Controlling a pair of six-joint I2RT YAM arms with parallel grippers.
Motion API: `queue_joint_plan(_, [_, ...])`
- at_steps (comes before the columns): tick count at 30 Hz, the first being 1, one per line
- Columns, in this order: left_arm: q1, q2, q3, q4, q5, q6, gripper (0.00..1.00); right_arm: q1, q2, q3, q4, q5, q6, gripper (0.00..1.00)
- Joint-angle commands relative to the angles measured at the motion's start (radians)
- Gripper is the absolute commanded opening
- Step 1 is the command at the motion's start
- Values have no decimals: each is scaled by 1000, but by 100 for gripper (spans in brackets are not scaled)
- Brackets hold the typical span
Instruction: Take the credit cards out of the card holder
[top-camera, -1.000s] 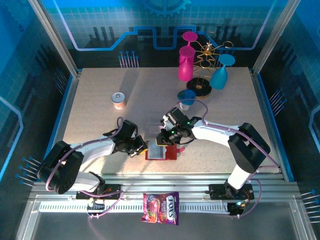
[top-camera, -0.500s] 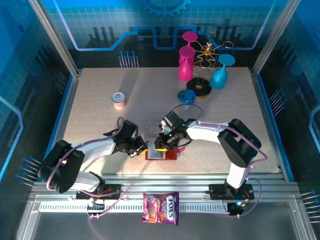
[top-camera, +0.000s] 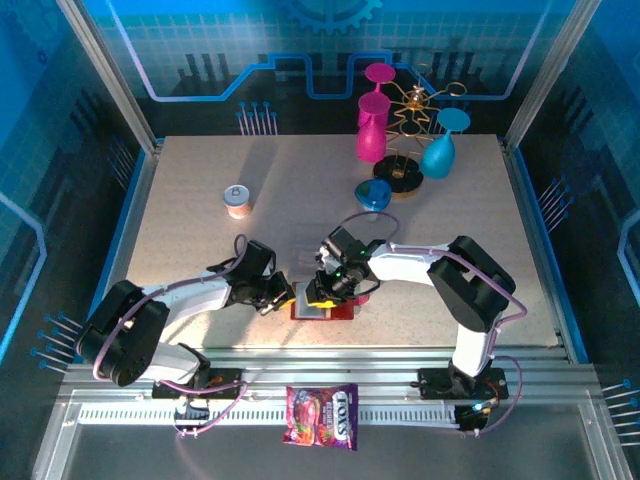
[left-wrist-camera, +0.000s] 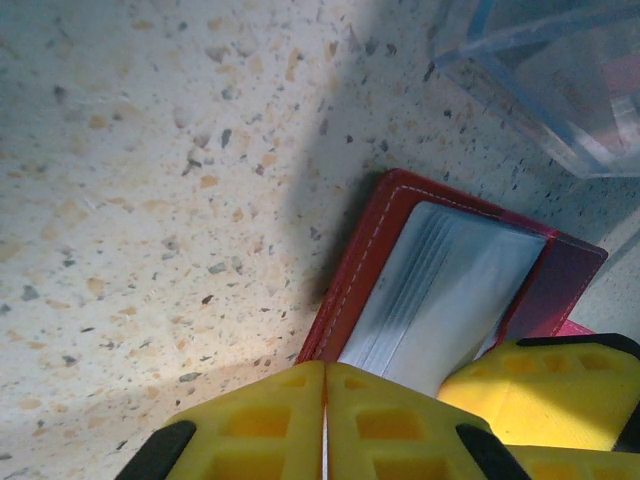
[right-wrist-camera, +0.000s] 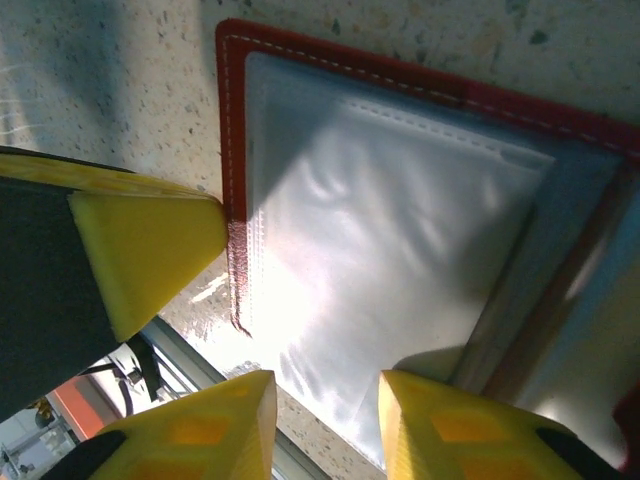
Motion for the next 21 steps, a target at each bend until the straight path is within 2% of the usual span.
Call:
queue_joint_plan(1, [-7, -7, -13, -26, -3, 11, 9, 10, 9, 27, -67, 35, -17, 36])
queue_joint_plan(8, [-7, -4, -14, -30, -5, 10, 9, 8, -22, 17, -84, 68, -14, 37])
queue_joint_plan(14, [-6, -5, -7, -34, -9, 8, 10, -2, -49, -33, -2, 38, 24, 37])
queue_joint_plan(21, [-8, -124, 13, -51, -37, -20, 14, -15, -67, -77, 48, 14, 32, 36])
